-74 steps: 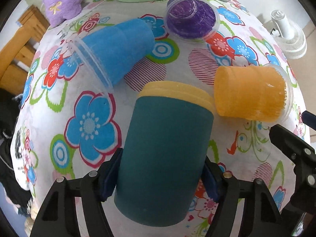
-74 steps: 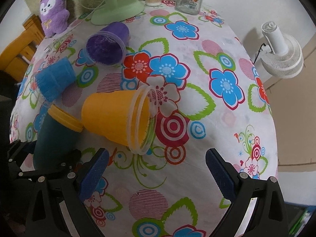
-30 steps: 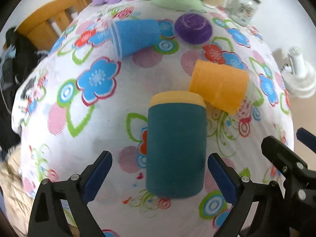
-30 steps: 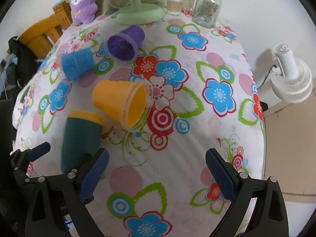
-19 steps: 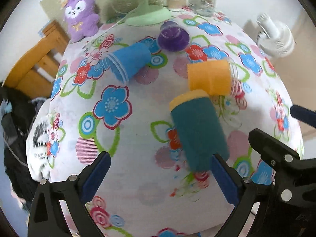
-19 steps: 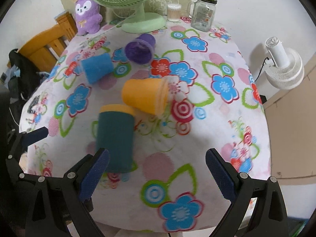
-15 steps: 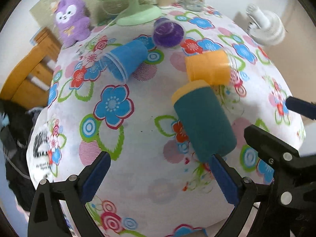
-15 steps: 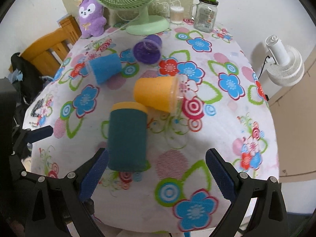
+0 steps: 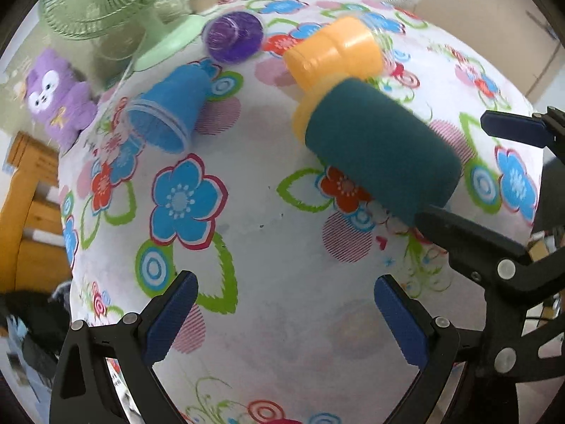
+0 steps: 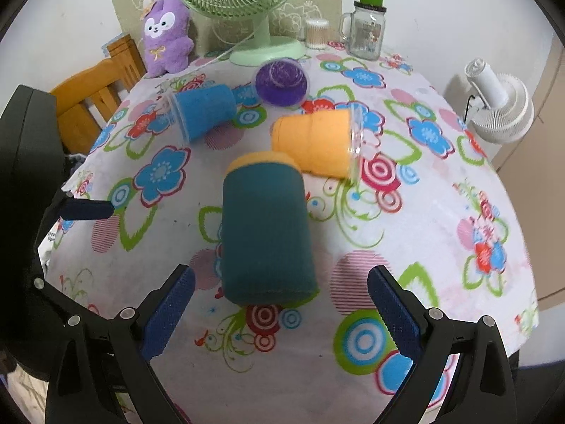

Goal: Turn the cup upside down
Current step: 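Grasp the teal cup with the right gripper while the left gripper releases it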

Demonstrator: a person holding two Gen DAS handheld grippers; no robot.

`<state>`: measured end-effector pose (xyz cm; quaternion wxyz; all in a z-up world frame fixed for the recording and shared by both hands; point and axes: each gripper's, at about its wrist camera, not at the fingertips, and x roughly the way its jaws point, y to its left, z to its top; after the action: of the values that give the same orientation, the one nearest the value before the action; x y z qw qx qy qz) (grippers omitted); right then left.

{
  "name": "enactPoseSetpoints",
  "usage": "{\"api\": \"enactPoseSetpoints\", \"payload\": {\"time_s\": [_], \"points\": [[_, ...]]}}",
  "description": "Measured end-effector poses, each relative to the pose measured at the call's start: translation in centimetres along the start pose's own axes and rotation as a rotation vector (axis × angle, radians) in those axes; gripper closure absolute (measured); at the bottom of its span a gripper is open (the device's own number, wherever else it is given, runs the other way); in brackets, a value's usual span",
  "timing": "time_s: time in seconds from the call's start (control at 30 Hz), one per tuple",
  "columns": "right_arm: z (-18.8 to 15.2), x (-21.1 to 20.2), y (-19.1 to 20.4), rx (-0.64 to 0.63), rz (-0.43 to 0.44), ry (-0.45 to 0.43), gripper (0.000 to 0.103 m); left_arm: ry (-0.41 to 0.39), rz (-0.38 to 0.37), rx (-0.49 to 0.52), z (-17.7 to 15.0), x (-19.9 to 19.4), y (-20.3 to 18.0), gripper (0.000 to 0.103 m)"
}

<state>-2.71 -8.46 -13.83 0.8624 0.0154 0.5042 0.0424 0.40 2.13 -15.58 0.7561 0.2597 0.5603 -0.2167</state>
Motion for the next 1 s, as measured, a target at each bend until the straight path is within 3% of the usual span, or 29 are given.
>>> {"api": "enactPoseSetpoints", "payload": {"time_s": [0.23,0.37,0.5,0.57,0.8,1.0], "points": [[-1.0,2.2,0.0,0.013,-0.010,-0.063,0.012,0.003,-0.011,0.018,0.3,2.0,0.3,0.002],[-1.6,2.9,0.2,0.008,0.008,-0.116,0.021,-0.008,0.001,0.022,0.2,2.7,0.2,0.001],[-1.9,3.5,0.0,0.022,0.040,-0.162,0.023,-0.017,-0.014,0.004,0.0,2.7,0.3,0.001],[-2.0,3.8,0.0,0.008,0.048,-0.173,0.032,-0.022,-0.016,-0.005,0.0,2.6,0.5,0.001],[-1.9,3.5,0.5,-0.047,0.034,-0.214,0.034,-0.039,-0.003,-0.024,-0.2,2.4,0.5,0.001],[-0.9,1.8,0.2,-0.043,0.047,-0.189,0.034,-0.035,-0.033,-0.103,-0.1,1.1,1.1,0.002]]}}
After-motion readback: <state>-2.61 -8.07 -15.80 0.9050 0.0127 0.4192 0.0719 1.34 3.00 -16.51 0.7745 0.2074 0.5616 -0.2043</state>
